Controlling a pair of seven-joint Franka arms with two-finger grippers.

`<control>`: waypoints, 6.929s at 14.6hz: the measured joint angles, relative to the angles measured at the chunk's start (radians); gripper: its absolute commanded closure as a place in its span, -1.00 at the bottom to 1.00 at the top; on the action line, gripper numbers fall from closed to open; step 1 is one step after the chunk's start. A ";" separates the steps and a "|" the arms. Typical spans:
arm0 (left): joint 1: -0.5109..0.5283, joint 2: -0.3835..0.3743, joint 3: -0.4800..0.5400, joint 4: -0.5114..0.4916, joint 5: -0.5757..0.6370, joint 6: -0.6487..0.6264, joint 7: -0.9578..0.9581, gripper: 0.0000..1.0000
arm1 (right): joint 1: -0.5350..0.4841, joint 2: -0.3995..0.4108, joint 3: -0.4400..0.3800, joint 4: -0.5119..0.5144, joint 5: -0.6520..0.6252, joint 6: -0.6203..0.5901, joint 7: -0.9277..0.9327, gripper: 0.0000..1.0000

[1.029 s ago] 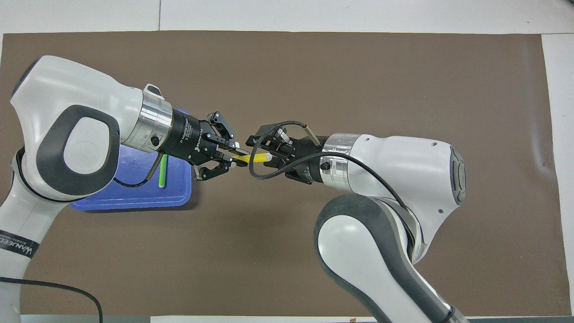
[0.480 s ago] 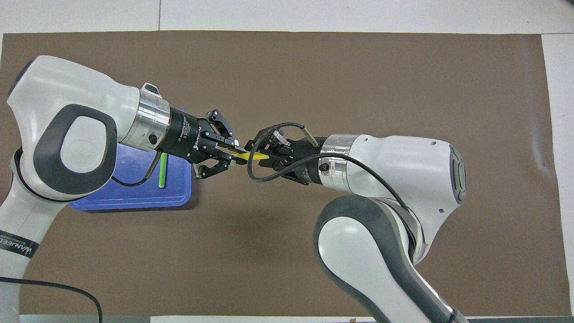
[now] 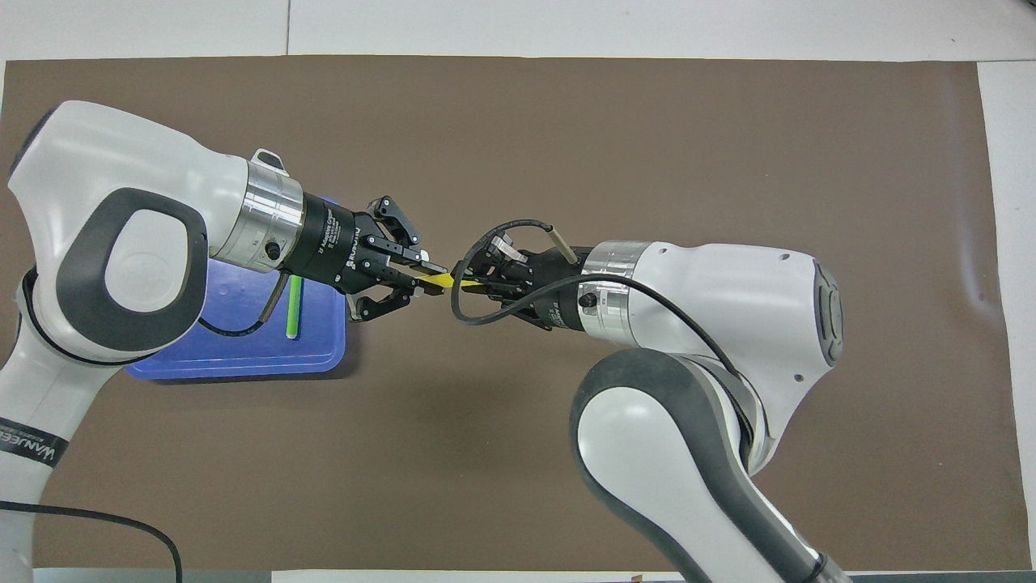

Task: Transfer and insert pens with both arms
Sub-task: 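Open the left gripper while the right gripper inserts the yellow pen, then grasp the green pen with the left gripper while the right gripper returns, then carry the green pen to the right gripper and grasp it there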

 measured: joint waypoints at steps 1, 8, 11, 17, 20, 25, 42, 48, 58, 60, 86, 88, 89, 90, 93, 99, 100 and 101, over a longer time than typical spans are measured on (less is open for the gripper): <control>0.000 0.000 0.000 0.000 0.000 0.000 0.000 1.00 | 0.000 0.000 0.000 0.000 0.000 0.000 0.000 1.00; -0.001 0.000 0.000 -0.003 -0.006 0.014 0.000 -1.00 | -0.179 -0.034 -0.010 0.011 -0.077 -0.298 -0.221 1.00; 0.000 0.000 0.003 -0.003 -0.006 0.023 -0.001 -1.00 | -0.336 -0.070 -0.017 0.055 -0.304 -0.575 -0.404 1.00; 0.033 -0.001 0.015 -0.004 0.085 0.035 0.126 -1.00 | -0.490 -0.059 -0.018 0.149 -0.760 -0.744 -0.942 1.00; 0.074 -0.001 0.016 -0.009 0.186 0.035 0.294 -1.00 | -0.493 -0.036 -0.015 0.168 -0.886 -0.719 -1.057 1.00; 0.133 0.005 0.018 -0.036 0.456 0.035 0.636 -1.00 | -0.496 -0.006 -0.014 0.139 -0.901 -0.640 -1.092 1.00; 0.164 0.138 0.004 -0.265 0.725 0.405 1.597 -0.61 | -0.487 -0.040 0.000 0.106 -0.644 -0.674 -0.981 -1.00; 0.150 0.148 0.005 -0.257 0.730 0.410 1.603 0.09 | -0.378 -0.039 0.006 0.104 -0.337 -0.612 -0.550 -1.00; 0.152 0.150 0.007 -0.238 0.732 0.399 1.604 1.00 | -0.304 -0.054 0.007 0.035 -0.140 -0.485 -0.369 -1.00; 0.154 0.152 0.009 -0.209 0.731 0.355 1.604 1.00 | -0.304 -0.058 0.006 0.023 -0.105 -0.471 -0.369 -1.00; -0.136 -0.037 -0.011 -0.042 0.089 0.173 -0.031 1.00 | -0.178 -0.078 0.008 -0.024 -0.007 -0.287 -0.240 -0.99; -0.140 -0.045 -0.008 -0.047 0.088 0.185 -0.063 1.00 | -0.164 -0.078 0.009 -0.023 -0.025 -0.287 -0.240 -0.96; -0.140 -0.048 -0.004 -0.047 0.088 0.185 -0.071 1.00 | -0.157 -0.078 0.009 -0.023 -0.047 -0.287 -0.240 -0.89; -0.139 -0.050 -0.002 -0.047 0.087 0.186 -0.075 1.00 | -0.153 -0.078 0.009 -0.024 -0.070 -0.287 -0.240 -0.79; -0.139 -0.052 -0.001 -0.047 0.087 0.189 -0.082 1.00 | -0.148 -0.078 0.010 -0.024 -0.094 -0.289 -0.240 -0.54; -0.139 -0.052 -0.001 -0.048 0.086 0.192 -0.083 1.00 | -0.147 -0.078 0.009 -0.024 -0.094 -0.285 -0.240 -0.06; -0.139 -0.052 -0.001 -0.048 0.085 0.192 -0.083 1.00 | -0.147 -0.078 0.008 -0.024 -0.094 -0.280 -0.240 0.05; -0.139 -0.052 -0.001 -0.048 0.085 0.192 -0.083 1.00 | -0.147 -0.078 0.008 -0.024 -0.094 -0.272 -0.240 0.05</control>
